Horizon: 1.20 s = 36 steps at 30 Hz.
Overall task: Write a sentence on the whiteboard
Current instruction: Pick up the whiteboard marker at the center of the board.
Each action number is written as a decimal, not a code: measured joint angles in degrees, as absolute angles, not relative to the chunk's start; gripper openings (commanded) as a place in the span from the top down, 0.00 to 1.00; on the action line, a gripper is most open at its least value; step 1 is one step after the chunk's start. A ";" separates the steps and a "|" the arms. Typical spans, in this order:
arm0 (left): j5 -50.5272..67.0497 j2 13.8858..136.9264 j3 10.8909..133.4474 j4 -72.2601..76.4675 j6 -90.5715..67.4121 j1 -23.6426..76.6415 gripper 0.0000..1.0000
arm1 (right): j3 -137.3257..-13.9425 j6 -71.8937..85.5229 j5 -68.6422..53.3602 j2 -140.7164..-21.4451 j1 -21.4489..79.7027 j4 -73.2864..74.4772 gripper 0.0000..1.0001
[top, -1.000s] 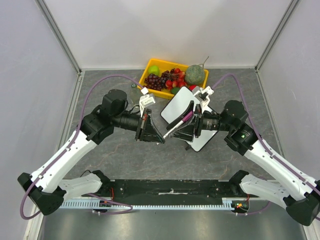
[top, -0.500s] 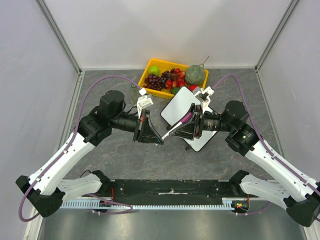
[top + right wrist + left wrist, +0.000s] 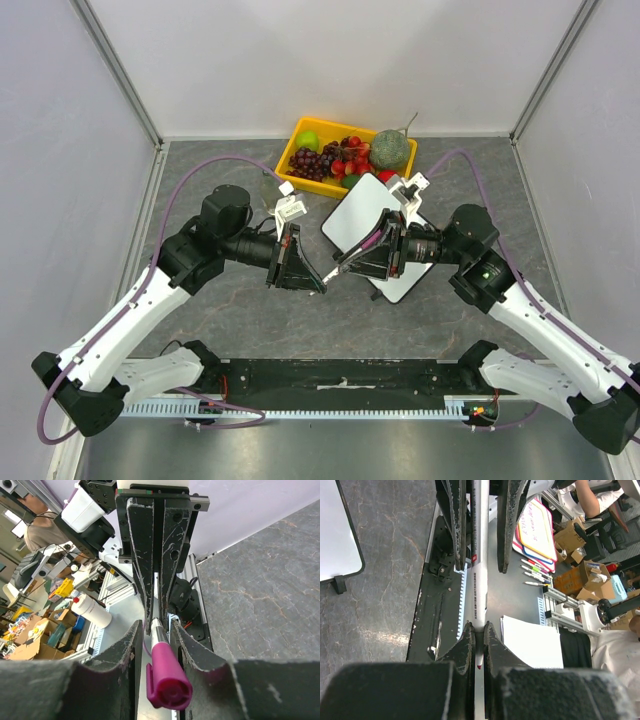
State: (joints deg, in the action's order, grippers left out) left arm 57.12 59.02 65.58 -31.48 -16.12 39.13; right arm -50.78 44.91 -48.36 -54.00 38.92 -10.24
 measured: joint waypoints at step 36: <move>57.39 57.89 62.57 -25.36 -17.87 39.13 0.98 | -47.05 51.90 -49.17 -52.97 38.76 -16.14 0.65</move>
State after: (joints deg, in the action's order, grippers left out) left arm 57.39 57.89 62.57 -25.36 -17.87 39.13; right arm -47.05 51.90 -49.17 -52.97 38.76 -16.14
